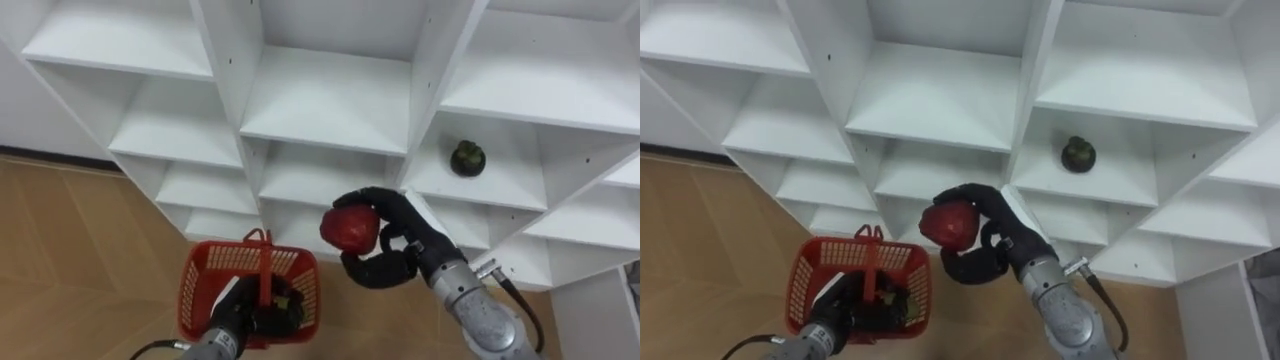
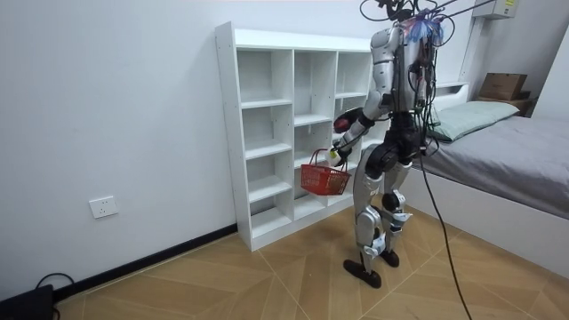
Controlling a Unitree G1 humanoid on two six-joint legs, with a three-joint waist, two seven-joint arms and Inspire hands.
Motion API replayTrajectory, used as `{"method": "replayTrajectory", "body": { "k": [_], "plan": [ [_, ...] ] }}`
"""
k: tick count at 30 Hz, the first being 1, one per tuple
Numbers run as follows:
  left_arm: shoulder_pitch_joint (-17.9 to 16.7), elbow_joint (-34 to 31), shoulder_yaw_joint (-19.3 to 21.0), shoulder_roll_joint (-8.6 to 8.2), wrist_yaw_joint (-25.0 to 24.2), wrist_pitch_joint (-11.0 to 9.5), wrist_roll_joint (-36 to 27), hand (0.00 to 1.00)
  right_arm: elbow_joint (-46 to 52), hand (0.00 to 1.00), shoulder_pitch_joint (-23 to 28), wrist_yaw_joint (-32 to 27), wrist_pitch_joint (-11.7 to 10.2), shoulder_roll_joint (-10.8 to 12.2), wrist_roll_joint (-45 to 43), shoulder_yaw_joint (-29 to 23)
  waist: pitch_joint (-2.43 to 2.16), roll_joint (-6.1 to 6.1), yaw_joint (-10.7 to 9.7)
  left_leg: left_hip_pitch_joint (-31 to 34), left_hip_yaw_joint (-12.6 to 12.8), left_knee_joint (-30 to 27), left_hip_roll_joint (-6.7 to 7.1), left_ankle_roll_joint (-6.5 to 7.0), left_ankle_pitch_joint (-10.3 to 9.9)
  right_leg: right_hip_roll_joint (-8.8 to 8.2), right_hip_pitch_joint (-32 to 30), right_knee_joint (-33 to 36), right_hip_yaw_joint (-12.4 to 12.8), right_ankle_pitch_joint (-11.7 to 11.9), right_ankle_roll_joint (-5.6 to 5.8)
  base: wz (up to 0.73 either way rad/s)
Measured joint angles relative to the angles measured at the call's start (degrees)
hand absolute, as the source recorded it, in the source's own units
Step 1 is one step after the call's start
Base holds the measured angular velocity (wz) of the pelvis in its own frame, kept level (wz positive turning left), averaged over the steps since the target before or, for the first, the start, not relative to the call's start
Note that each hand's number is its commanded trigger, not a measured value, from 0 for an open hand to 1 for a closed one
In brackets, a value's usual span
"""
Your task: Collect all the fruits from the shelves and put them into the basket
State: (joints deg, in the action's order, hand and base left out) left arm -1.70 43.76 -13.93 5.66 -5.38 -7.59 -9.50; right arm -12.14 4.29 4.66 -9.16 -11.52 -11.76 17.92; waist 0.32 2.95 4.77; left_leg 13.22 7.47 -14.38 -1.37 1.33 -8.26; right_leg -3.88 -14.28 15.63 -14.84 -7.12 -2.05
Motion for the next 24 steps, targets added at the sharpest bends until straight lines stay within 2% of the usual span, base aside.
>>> {"method": "replayTrajectory", "body": {
  "k": [4,7,12,18,24],
  "plan": [
    [-0.24,-2.14,0.12,0.3,-0.55,-0.86,0.06,1.0,-0.78,1.0,0.53,0.53,0.0,-0.07,0.18,-0.01,0.47,1.04,0.14,0.01,0.02,0.03,-0.02,-0.01,-0.02,0.15,0.0,-0.11,0.37,-0.01,0.02,0.0],
    [-0.39,-3.18,0.09,0.35,-1.68,-1.73,0.02,1.0,-0.77,1.0,1.0,0.54,0.0,-0.04,0.18,-0.01,0.58,1.49,0.23,0.07,-0.06,0.08,-0.05,-0.01,-0.04,0.32,0.09,-0.9,0.51,0.13,0.18,0.0],
    [-0.49,-4.76,0.04,0.14,-2.87,-1.75,0.03,1.0,-1.07,1.0,1.34,0.53,-0.01,0.05,0.17,-0.04,0.57,1.49,0.18,0.5,-0.08,0.06,-0.13,0.01,-0.13,0.49,-0.03,-1.21,0.48,0.39,0.25,0.0],
    [-0.54,-8.5,-2.03,0.09,-3.21,-1.77,-1.21,1.0,-5.17,1.0,0.92,0.53,-0.11,0.41,-0.51,-0.06,0.55,1.28,0.01,1.59,-0.06,-0.55,-0.23,-0.02,-0.49,0.55,-0.68,-1.3,0.32,0.43,0.25,0.0],
    [-0.72,-10.68,-4.43,0.17,-5.05,-1.76,-2.23,1.0,-5.14,1.0,0.85,0.38,-0.15,0.45,-1.63,-0.17,0.45,0.46,-0.32,1.7,-0.02,-0.52,-0.22,0.0,-0.51,0.51,-0.8,-1.29,0.32,0.4,0.29,0.0]
  ]
}}
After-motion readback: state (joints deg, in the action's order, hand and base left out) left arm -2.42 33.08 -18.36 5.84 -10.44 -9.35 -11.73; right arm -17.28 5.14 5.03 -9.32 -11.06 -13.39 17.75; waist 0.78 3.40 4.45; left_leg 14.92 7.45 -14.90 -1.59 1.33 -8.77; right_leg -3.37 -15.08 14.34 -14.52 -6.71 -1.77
